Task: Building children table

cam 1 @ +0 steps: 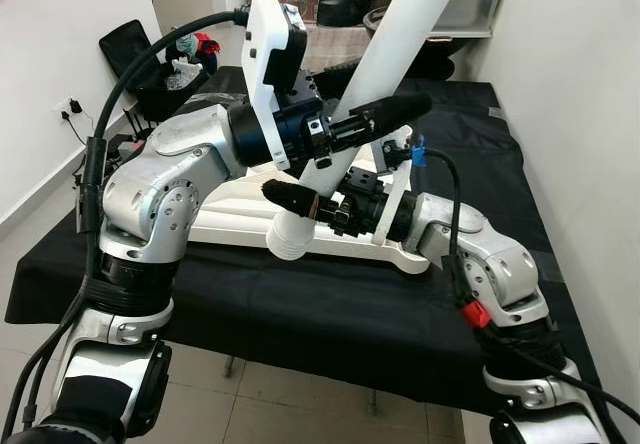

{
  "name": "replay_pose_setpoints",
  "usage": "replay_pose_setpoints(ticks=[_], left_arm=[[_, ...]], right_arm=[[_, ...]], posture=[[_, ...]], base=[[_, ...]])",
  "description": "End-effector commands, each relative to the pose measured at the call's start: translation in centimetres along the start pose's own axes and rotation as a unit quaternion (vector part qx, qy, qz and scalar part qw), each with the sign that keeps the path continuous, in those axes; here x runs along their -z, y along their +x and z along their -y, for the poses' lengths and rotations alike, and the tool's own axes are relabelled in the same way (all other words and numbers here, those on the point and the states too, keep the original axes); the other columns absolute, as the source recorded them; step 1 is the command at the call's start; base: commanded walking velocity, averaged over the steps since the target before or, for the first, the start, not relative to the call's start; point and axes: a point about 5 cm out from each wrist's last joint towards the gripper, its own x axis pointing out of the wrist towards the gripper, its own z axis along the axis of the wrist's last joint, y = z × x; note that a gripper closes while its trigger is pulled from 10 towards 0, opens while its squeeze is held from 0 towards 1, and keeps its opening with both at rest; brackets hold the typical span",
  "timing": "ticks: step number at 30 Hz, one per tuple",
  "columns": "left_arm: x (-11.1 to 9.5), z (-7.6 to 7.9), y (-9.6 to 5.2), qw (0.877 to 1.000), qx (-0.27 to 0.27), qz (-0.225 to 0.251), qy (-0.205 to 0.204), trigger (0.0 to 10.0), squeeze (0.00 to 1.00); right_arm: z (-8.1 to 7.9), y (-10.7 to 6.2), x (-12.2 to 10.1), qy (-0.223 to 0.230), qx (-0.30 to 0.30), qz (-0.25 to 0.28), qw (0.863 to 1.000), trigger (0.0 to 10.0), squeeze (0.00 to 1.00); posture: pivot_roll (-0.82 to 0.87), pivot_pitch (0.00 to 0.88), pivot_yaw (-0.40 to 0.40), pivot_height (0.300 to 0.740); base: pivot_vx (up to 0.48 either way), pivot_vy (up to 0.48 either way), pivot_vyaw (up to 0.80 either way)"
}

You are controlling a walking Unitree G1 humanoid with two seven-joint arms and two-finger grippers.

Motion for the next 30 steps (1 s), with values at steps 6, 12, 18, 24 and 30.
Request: replay_pose_setpoints(ticks=[6, 12, 18, 24, 30], left_arm=[[-5.8, -1.9, -3.3, 0.992, -0.085, 0.092, 0.030, 10.0, 1.00], [-8.8, -2.7, -5.9, 0.978, -0.152, 0.132, 0.050, 10.0, 1.00], [-6.9, -4.7, -10.3, 0.931, -0.349, 0.092, 0.054, 10.0, 0.71], [7.9, -0.2, -15.8, 0.837, -0.525, -0.149, -0.023, 10.0, 0.00], [13.5, 5.2, -16.2, 0.815, -0.521, -0.238, -0.093, 10.0, 0.00]], right_arm=[[3.5, -2.2, 0.8, -0.019, 0.138, -0.043, 0.989, 0.0, 0.00], [4.7, -3.6, 1.1, -0.027, 0.195, -0.051, 0.979, 0.0, 0.00], [6.0, -5.1, 1.2, -0.031, 0.269, -0.043, 0.962, 4.9, 0.00], [5.0, -5.0, 2.0, -0.028, 0.298, -0.023, 0.954, 10.0, 0.00], [3.4, -4.7, 3.8, -0.024, 0.298, -0.039, 0.953, 10.0, 0.00]], posture=[[-0.05, 0.011, 0.002, 0.740], [-0.05, 0.018, 0.002, 0.740], [-0.04, 0.025, 0.001, 0.740], [-0.04, 0.033, -0.011, 0.740], [-0.05, 0.041, -0.010, 0.740]], base=[[0.000, 0.000, 0.00], [0.000, 0.000, 0.00], [0.000, 0.000, 0.00], [0.000, 0.000, 0.00], [0.000, 0.000, 0.00]])
